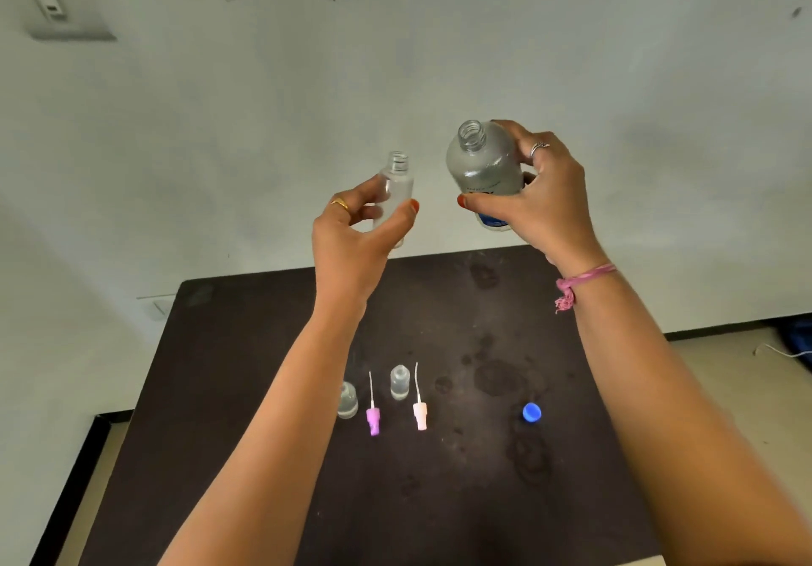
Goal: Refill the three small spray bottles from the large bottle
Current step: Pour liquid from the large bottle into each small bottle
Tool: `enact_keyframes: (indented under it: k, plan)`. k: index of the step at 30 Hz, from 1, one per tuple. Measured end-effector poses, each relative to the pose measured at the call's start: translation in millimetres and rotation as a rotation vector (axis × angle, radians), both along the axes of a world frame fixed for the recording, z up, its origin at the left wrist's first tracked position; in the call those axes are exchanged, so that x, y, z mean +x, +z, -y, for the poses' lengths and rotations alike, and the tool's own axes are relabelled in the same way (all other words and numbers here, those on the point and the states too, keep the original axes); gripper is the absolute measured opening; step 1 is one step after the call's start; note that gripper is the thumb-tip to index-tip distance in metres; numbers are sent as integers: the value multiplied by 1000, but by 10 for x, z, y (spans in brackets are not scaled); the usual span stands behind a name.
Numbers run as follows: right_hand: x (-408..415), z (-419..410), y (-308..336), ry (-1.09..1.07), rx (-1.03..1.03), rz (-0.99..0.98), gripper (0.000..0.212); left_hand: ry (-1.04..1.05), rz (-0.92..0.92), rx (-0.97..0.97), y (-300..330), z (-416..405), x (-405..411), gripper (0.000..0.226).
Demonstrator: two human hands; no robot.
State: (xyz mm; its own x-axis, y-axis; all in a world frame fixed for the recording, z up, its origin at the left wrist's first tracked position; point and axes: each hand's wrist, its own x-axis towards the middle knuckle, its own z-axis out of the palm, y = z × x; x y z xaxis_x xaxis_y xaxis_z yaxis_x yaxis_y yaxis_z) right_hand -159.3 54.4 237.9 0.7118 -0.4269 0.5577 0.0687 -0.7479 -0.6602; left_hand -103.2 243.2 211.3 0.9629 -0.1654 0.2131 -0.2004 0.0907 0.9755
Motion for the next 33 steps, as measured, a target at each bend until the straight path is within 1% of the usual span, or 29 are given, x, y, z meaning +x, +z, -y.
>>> enact_keyframes:
  k: [8,14,21,33]
  plan:
    - [3,134,545,10,-283,66,78,-57,50,-72,364,226,-86,40]
    - [-10,187,774,14,-419,92,73,-53,54,-86,524,327,-139,42]
    - [-52,214,896,-3,-508,132,71,-16,71,-63,613,389,-187,43]
    - [-85,270,996,-31,-618,190,70,6,69,-42,679,439,-280,39]
